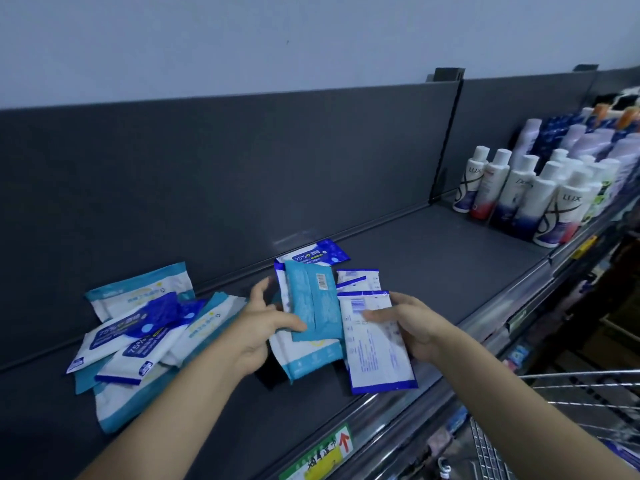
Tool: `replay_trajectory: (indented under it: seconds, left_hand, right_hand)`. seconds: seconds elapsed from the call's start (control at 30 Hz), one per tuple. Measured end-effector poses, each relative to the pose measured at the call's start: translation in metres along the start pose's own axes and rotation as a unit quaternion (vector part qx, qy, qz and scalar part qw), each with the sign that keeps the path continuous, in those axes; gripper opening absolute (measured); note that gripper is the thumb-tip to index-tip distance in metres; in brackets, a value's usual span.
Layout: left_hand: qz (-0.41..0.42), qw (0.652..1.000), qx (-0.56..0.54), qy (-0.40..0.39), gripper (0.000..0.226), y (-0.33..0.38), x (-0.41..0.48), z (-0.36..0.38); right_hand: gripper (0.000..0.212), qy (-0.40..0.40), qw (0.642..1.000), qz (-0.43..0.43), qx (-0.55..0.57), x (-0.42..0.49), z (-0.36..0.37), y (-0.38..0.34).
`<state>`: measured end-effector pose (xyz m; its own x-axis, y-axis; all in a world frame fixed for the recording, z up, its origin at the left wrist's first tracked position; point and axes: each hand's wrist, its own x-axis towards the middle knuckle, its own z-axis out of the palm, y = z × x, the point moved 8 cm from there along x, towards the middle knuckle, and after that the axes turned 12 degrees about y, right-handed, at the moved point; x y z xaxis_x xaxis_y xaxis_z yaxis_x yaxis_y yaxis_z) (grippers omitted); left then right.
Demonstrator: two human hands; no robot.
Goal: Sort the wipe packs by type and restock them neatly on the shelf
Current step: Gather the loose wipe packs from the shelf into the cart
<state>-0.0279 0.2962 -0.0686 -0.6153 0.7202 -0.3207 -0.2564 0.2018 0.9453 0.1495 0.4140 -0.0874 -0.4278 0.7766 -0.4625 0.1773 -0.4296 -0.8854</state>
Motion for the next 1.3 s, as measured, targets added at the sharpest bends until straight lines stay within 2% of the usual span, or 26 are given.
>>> replay_trajectory:
  seconds: [0.07, 0.23, 0.4, 0.57, 0.77, 0.97, 1.13, 1.3]
  left_hand:
    - [0.034, 0.999, 0.020, -0.019, 0.096, 0.002, -0.002, 0.006]
    - [0.103, 0.993, 0.007, -0.065, 0.111, 0.014, -0.004, 0.012]
    - [0.156, 0.982, -0.014, -0.109, 0.111, 0.044, -0.011, 0.036]
    - [0.154, 0.973, -0.001, -0.174, 0.110, 0.060, -0.031, 0.107]
    - [0.130, 0.953, 0.034, -0.272, 0.111, 0.036, -0.078, 0.243]
    - [0.073, 0.932, 0.082, -0.346, 0.109, -0.064, -0.131, 0.431]
    - [-0.032, 0.921, 0.152, -0.356, 0.106, -0.205, -0.159, 0.569]
    - [-0.134, 0.912, 0.172, -0.347, 0.107, -0.322, -0.173, 0.650]
  right_hand:
    - [0.053, -0.010, 1.000, -0.007, 0.014, -0.001, 0.001, -0.001]
    - [0.067, -0.048, 0.997, -0.045, 0.038, -0.008, 0.001, -0.010]
    - [0.072, -0.044, 0.988, -0.098, 0.106, -0.024, -0.026, -0.028]
    - [0.069, -0.002, 0.980, -0.140, 0.144, -0.060, -0.095, -0.040]
    - [0.068, 0.067, 0.974, -0.154, 0.154, -0.110, -0.227, -0.021]
    - [0.066, 0.153, 0.967, -0.116, 0.166, -0.150, -0.416, 0.058]
    - [0.068, 0.210, 0.963, -0.012, 0.168, -0.151, -0.572, 0.163]
    - [0.064, 0.218, 0.952, 0.106, 0.187, -0.136, -0.670, 0.251]
